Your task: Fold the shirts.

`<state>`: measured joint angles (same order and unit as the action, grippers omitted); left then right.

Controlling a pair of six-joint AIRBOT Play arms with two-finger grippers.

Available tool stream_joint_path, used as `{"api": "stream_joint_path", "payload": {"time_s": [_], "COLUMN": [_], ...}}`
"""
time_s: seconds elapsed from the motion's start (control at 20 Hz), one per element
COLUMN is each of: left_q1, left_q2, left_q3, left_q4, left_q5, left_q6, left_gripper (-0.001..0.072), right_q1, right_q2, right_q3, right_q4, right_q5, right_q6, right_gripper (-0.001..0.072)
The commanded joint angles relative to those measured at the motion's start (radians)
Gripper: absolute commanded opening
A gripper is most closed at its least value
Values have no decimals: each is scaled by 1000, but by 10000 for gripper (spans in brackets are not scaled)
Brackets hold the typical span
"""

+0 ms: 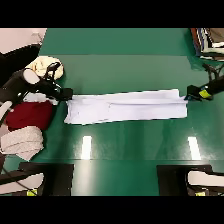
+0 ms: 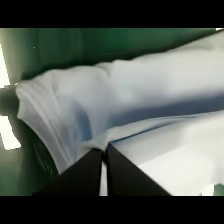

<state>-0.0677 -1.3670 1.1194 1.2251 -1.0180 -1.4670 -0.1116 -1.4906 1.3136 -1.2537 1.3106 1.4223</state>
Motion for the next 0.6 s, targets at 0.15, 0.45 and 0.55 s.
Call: {"api": "stream_joint_path", "payload": {"time_s": [0.15,0.45,0.55], "left_q1": [1,1,-1], "left_q2": [-94,-59,-60], "left_q3": [143,192,192], "left_q4": [3,-84,-188], "left_q5": [-38,-196,-180], "left_q6": [1,34,35], "left_gripper": [475,22,22], "right_q1": [-35,-239,-288], "right_q2": [-201,-140,-162], "right_q3": [226,49,-19], "right_q4": [266,265,275], "right_q5": [28,111,114], "right_q6": [-98,-169,-187], "right_gripper": [413,495,538]}}
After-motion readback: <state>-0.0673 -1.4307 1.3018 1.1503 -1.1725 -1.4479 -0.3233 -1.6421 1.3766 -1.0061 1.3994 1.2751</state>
